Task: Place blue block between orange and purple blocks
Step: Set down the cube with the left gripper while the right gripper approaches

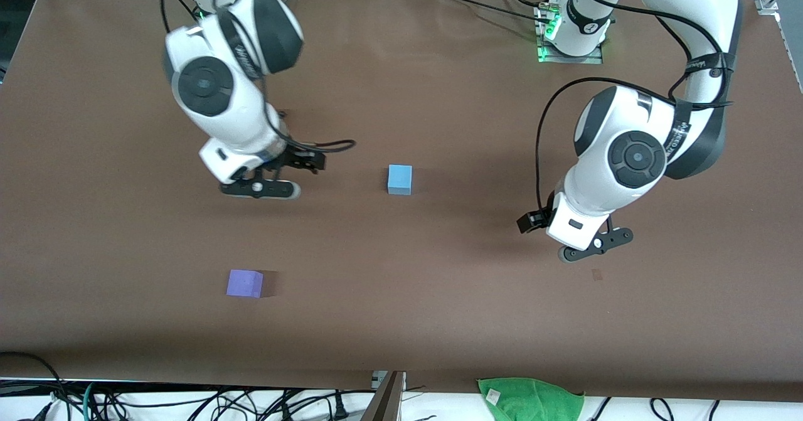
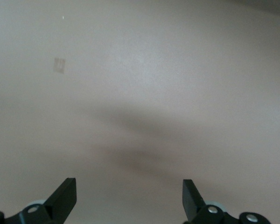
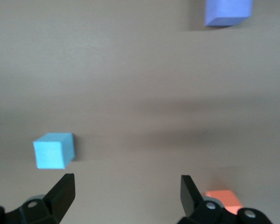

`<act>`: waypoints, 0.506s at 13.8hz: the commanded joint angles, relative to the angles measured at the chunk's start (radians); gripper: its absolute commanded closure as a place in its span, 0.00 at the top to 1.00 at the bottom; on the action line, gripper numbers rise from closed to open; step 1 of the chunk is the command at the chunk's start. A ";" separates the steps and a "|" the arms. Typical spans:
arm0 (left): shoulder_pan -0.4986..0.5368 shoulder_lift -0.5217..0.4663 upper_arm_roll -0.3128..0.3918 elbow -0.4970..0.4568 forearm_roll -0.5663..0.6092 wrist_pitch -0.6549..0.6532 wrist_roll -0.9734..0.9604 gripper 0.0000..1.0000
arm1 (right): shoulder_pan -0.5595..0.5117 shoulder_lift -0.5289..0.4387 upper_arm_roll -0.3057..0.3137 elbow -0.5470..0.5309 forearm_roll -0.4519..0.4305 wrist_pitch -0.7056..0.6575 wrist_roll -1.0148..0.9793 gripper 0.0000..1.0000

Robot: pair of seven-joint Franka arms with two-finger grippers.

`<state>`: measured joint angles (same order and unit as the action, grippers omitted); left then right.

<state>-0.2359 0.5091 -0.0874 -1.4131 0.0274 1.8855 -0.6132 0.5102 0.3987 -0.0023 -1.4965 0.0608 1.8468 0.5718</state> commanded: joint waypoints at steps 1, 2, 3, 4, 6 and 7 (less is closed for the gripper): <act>0.027 -0.023 -0.014 -0.009 -0.013 -0.011 0.115 1.00 | 0.071 0.064 -0.010 0.002 0.014 0.121 0.138 1.00; 0.029 -0.023 -0.012 -0.010 -0.014 -0.011 0.116 1.00 | 0.095 0.092 -0.010 0.004 0.013 0.168 0.182 1.00; 0.029 -0.024 -0.012 -0.010 -0.009 -0.013 0.118 1.00 | 0.118 0.121 -0.010 0.004 0.011 0.213 0.212 1.00; 0.029 -0.024 -0.012 -0.010 -0.004 -0.014 0.142 1.00 | 0.143 0.149 -0.010 0.004 0.005 0.259 0.236 1.00; 0.029 -0.026 -0.005 -0.009 0.005 -0.026 0.260 1.00 | 0.186 0.198 -0.010 0.005 0.002 0.343 0.281 1.00; 0.029 -0.035 -0.003 -0.006 0.005 -0.045 0.298 1.00 | 0.197 0.221 -0.011 0.005 -0.001 0.374 0.298 1.00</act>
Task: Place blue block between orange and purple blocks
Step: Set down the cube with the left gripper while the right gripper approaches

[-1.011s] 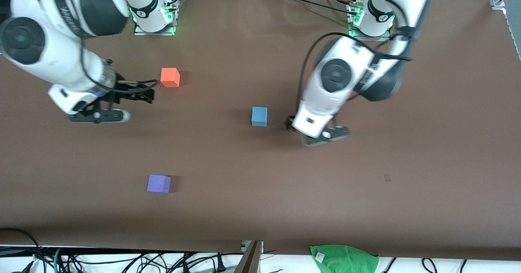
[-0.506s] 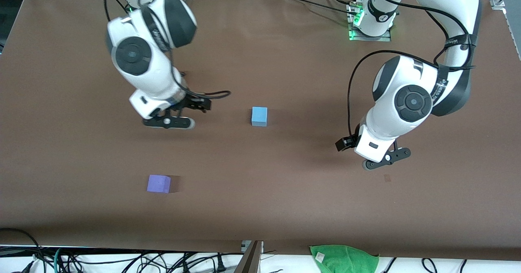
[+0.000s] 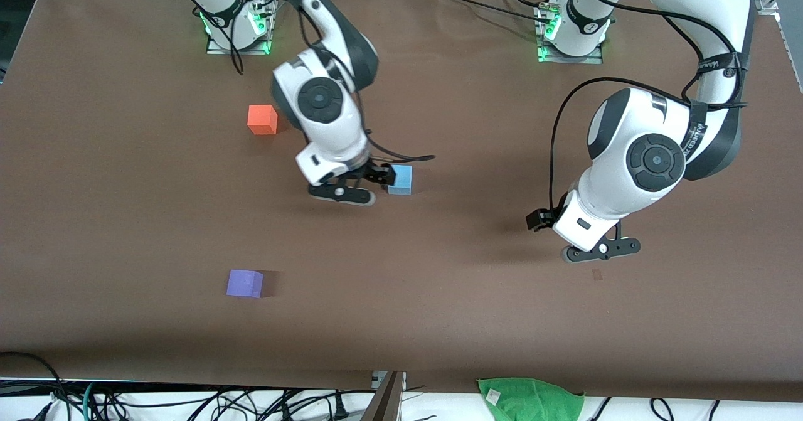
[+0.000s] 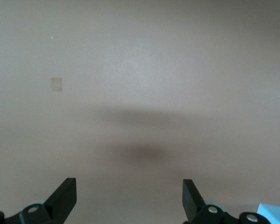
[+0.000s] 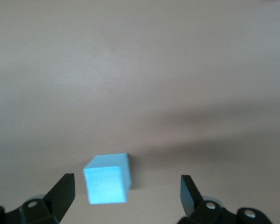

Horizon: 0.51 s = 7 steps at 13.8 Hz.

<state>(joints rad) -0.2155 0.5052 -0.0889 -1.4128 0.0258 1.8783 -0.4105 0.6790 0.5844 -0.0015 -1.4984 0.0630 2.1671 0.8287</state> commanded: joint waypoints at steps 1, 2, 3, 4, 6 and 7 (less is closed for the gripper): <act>0.011 -0.034 0.001 0.017 0.003 -0.042 0.099 1.00 | 0.040 0.052 -0.012 0.007 -0.003 0.074 0.052 1.00; 0.022 -0.034 0.003 0.043 0.005 -0.062 0.099 1.00 | 0.051 0.066 -0.014 0.007 -0.005 0.089 0.053 1.00; 0.027 -0.036 0.003 0.061 0.003 -0.092 0.099 1.00 | 0.057 0.078 -0.014 0.007 -0.011 0.097 0.053 1.00; 0.031 -0.036 0.005 0.087 0.002 -0.123 0.099 1.00 | 0.063 0.087 -0.014 0.007 -0.023 0.103 0.055 1.00; 0.062 -0.037 0.002 0.130 -0.004 -0.181 0.101 1.00 | 0.070 0.104 -0.014 0.007 -0.026 0.135 0.055 1.00; 0.079 -0.039 0.000 0.146 -0.007 -0.205 0.101 1.00 | 0.073 0.118 -0.014 0.007 -0.026 0.151 0.069 1.00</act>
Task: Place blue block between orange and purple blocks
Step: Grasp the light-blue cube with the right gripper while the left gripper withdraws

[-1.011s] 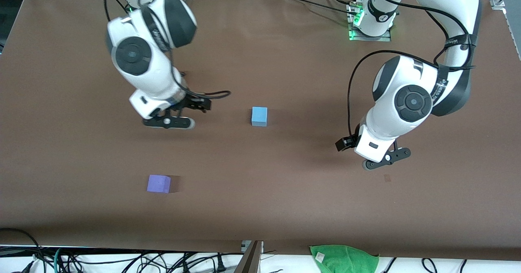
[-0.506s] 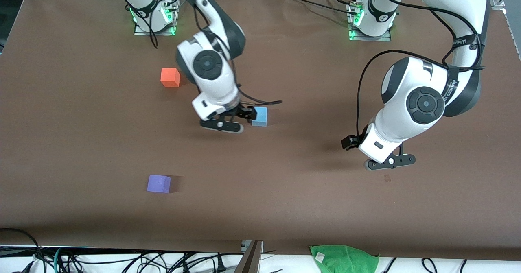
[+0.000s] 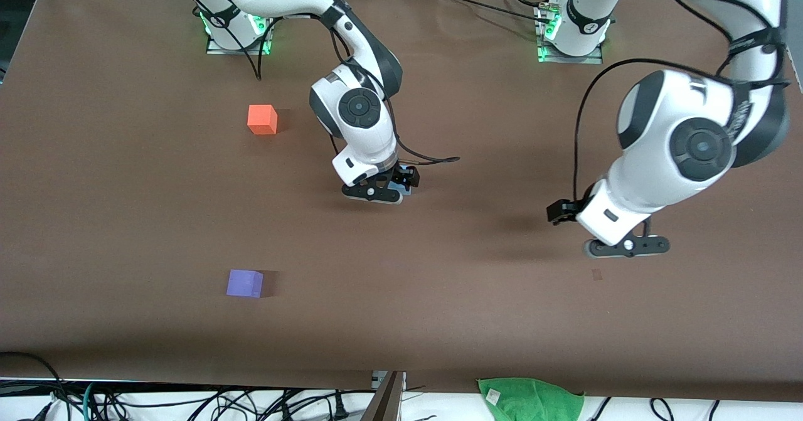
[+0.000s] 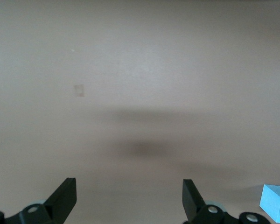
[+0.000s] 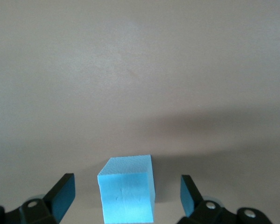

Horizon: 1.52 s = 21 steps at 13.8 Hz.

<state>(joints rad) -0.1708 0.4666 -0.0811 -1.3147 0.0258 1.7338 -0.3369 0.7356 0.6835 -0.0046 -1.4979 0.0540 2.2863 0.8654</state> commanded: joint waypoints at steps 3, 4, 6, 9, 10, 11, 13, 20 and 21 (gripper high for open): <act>0.108 -0.060 -0.009 0.071 -0.024 -0.124 0.029 1.00 | 0.041 0.050 -0.012 0.007 -0.037 0.074 0.072 1.00; 0.131 -0.092 -0.006 0.071 -0.039 -0.128 0.030 1.00 | 0.044 0.054 -0.014 0.008 -0.040 0.075 0.072 1.00; 0.175 -0.111 -0.006 0.071 -0.033 -0.169 0.030 1.00 | 0.051 0.065 -0.014 0.008 -0.042 0.078 0.073 1.00; 0.229 -0.152 -0.006 0.068 -0.044 -0.213 0.033 1.00 | 0.057 0.085 -0.015 0.007 -0.055 0.102 0.073 1.00; 0.231 -0.157 -0.006 0.069 -0.043 -0.241 0.033 1.00 | 0.061 0.097 -0.017 0.007 -0.056 0.111 0.073 1.00; 0.235 -0.157 -0.012 0.069 -0.043 -0.258 0.035 1.00 | 0.065 0.105 -0.017 0.007 -0.060 0.124 0.073 1.00; 0.266 -0.227 -0.025 -0.019 -0.079 -0.255 0.039 1.00 | 0.070 0.117 -0.017 0.007 -0.075 0.131 0.075 1.00; 0.192 -0.416 -0.046 -0.316 -0.145 -0.227 0.050 1.00 | 0.079 0.137 -0.017 0.008 -0.080 0.133 0.073 0.52; 0.191 -0.454 -0.045 -0.317 -0.138 -0.224 0.049 1.00 | 0.079 0.137 -0.017 0.008 -0.082 0.133 0.072 0.42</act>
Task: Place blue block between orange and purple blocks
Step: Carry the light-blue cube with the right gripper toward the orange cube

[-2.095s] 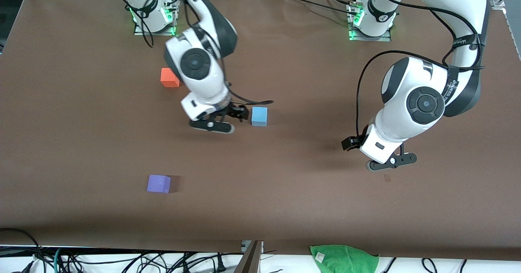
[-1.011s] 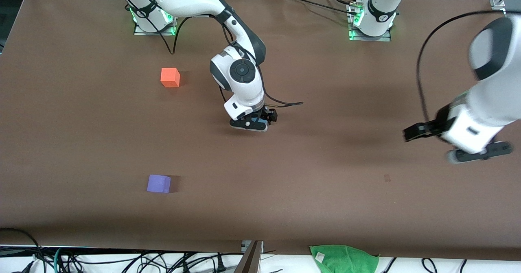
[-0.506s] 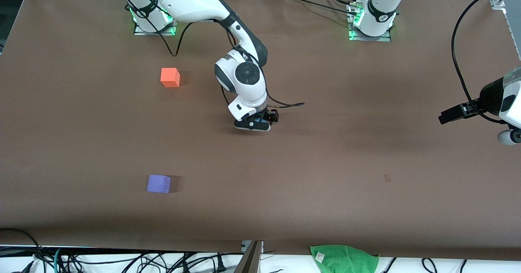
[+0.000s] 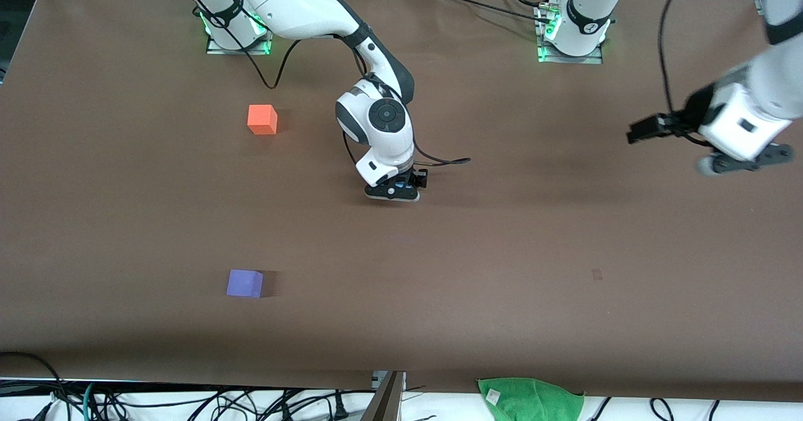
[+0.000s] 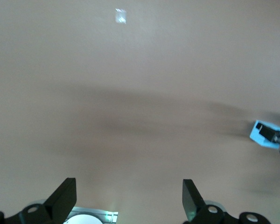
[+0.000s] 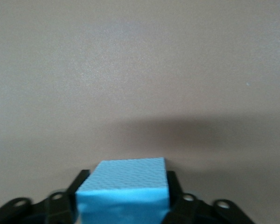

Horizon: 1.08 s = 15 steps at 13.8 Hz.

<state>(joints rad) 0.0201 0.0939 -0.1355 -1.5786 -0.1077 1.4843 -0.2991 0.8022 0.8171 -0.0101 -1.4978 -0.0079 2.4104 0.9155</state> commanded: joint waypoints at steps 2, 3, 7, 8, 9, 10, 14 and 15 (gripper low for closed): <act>0.011 -0.091 0.020 -0.044 0.000 0.027 0.012 1.00 | 0.009 -0.006 -0.011 0.008 -0.020 0.009 0.017 0.41; 0.009 -0.085 0.016 -0.035 0.014 0.039 0.009 1.00 | 0.005 -0.012 -0.014 0.008 -0.020 0.003 0.008 0.41; 0.030 -0.088 0.008 0.014 0.120 0.050 0.001 1.00 | -0.046 -0.076 -0.028 0.008 -0.017 -0.069 -0.079 0.41; 0.035 -0.088 0.007 0.017 0.090 0.042 0.001 1.00 | -0.067 -0.094 -0.030 0.007 -0.014 -0.094 -0.131 0.41; 0.031 -0.083 -0.001 0.016 0.086 0.030 0.003 1.00 | -0.095 -0.114 -0.030 0.004 -0.014 -0.134 -0.170 0.41; 0.024 -0.065 -0.007 0.020 0.088 0.027 0.003 1.00 | -0.116 -0.140 -0.034 -0.005 -0.014 -0.176 -0.206 0.41; 0.038 -0.054 -0.007 0.045 0.007 0.031 0.003 1.00 | -0.161 -0.284 -0.123 -0.174 -0.009 -0.206 -0.337 0.41; 0.038 -0.051 -0.007 0.045 0.000 0.033 0.003 1.00 | -0.163 -0.315 -0.146 -0.224 -0.006 -0.180 -0.378 0.41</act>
<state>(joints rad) 0.0454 0.0246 -0.1386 -1.5672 -0.0713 1.5281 -0.3015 0.6385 0.6068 -0.1264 -1.5666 -0.0106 2.1814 0.5983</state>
